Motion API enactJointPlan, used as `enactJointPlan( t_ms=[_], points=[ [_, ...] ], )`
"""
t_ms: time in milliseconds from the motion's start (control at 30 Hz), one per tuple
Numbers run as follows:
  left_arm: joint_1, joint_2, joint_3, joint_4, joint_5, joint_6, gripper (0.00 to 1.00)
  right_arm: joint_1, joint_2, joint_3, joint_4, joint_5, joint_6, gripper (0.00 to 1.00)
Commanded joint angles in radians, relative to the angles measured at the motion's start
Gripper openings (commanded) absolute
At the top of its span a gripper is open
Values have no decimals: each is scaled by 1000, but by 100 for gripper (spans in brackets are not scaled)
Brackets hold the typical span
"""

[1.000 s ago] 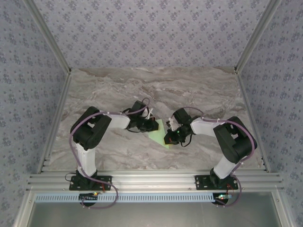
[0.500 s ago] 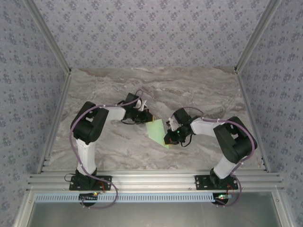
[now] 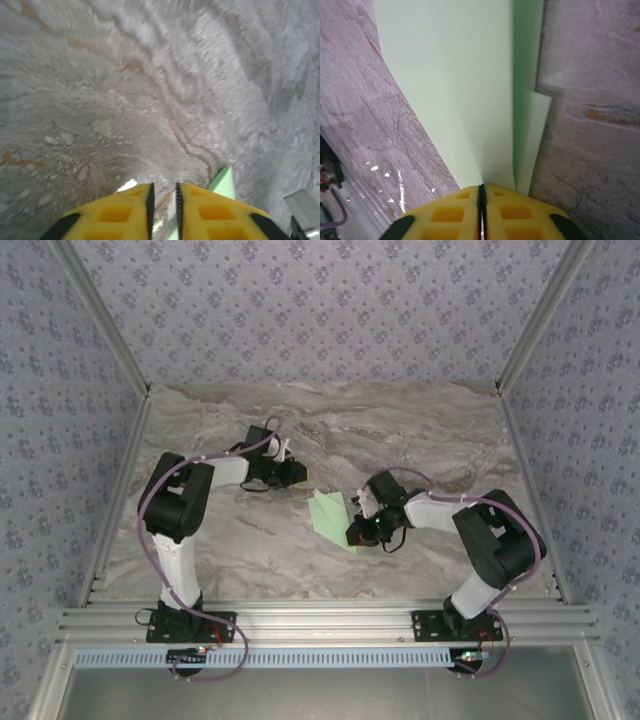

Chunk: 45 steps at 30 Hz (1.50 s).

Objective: Fold a paper plane with a square sheet of paper (fold left side to right side)
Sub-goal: Fourth fold the wing at the center of the table, then turn over the paper at the center of the table.

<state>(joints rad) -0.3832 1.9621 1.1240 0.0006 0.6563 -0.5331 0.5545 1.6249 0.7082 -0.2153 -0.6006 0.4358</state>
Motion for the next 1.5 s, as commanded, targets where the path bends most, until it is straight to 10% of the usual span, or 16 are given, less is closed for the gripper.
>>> enactJointPlan(
  t_ms=[0,367,1067,1467],
  points=[
    [0,-158,-64,25,-6,-20,28,7,-69,-18,44,60,34,19],
    [-158,-352,-351,224,-106,-244,46,-30,-388,-59,45,271,-5,57],
    [-249,-91,-183,194,-146,-258,46,-39,-584,-120,-43,342,-4,64],
    [-250,-61,-130,305,-73,-302,24,-190,-648,-219,104,49,98,84]
  ],
)
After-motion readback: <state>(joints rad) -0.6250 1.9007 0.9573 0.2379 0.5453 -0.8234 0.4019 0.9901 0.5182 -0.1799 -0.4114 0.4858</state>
